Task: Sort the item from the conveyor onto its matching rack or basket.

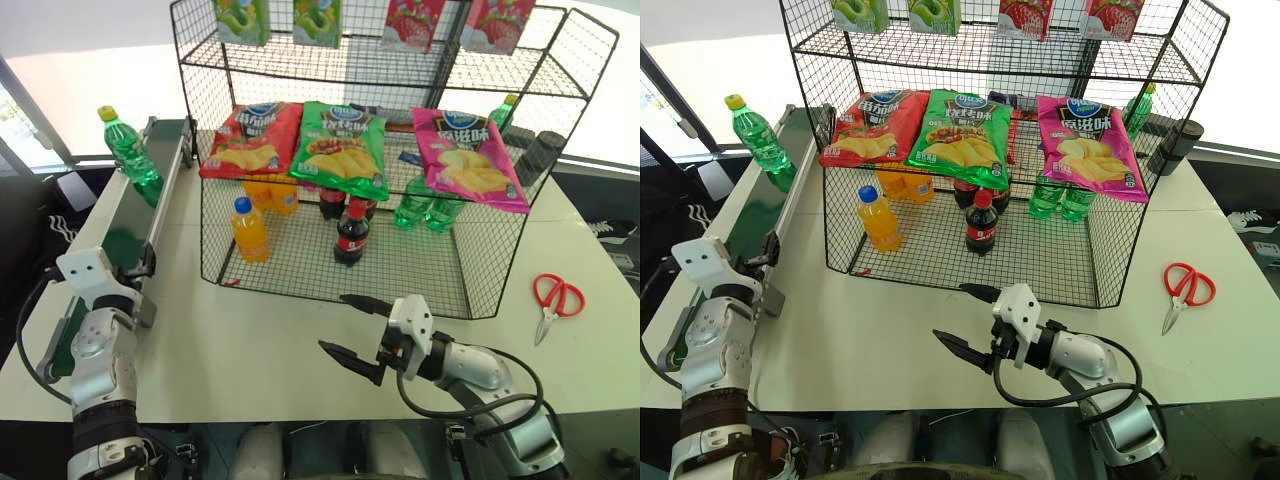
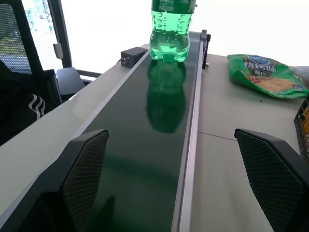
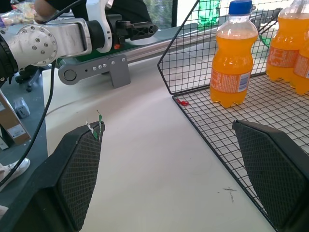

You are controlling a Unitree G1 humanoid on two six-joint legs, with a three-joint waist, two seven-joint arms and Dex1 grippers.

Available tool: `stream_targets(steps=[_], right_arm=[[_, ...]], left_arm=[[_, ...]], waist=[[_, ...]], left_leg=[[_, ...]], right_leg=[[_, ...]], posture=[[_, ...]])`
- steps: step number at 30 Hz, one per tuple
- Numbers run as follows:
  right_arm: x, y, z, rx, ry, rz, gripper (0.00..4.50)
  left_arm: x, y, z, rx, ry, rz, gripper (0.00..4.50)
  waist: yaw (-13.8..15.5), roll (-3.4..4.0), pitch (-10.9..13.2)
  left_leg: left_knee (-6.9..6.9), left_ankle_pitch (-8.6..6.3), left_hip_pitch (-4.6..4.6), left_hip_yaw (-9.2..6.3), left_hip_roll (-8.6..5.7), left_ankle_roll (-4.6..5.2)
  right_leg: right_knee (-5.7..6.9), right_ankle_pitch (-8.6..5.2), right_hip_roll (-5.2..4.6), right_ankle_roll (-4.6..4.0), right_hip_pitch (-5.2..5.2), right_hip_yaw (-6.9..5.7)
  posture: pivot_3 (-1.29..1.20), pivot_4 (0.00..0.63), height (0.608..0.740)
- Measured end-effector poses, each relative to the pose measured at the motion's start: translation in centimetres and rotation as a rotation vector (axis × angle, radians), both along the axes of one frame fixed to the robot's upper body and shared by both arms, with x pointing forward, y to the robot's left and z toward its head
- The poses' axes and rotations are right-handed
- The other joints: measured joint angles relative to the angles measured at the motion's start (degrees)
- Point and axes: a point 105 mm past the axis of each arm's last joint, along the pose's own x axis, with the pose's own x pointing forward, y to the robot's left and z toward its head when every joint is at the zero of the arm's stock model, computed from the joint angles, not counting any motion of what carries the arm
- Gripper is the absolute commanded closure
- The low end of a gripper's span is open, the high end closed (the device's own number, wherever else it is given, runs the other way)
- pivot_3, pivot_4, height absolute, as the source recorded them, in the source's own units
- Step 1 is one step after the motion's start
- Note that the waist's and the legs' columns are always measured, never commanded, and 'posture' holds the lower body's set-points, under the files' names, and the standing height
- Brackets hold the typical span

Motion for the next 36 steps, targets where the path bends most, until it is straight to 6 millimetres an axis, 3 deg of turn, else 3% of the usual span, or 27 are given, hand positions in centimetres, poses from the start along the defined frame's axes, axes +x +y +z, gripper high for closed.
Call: stream_targets(steps=[36], right_arm=[[0.2, 0.3, 0.7, -0.005, -0.048, 0.033, 0.08]], left_arm=[[0.3, 1.4, 0.1, 0.022, -0.021, 0.117, 0.0]], waist=[[-0.03, -0.04, 0.01]], left_leg=[[0.0, 0.0, 0.0, 0.0, 0.0, 0.0]], right_leg=[[0.0, 0.0, 0.04, 0.01, 0.01, -0.05]], posture=[[0.0, 0.15, 0.74]])
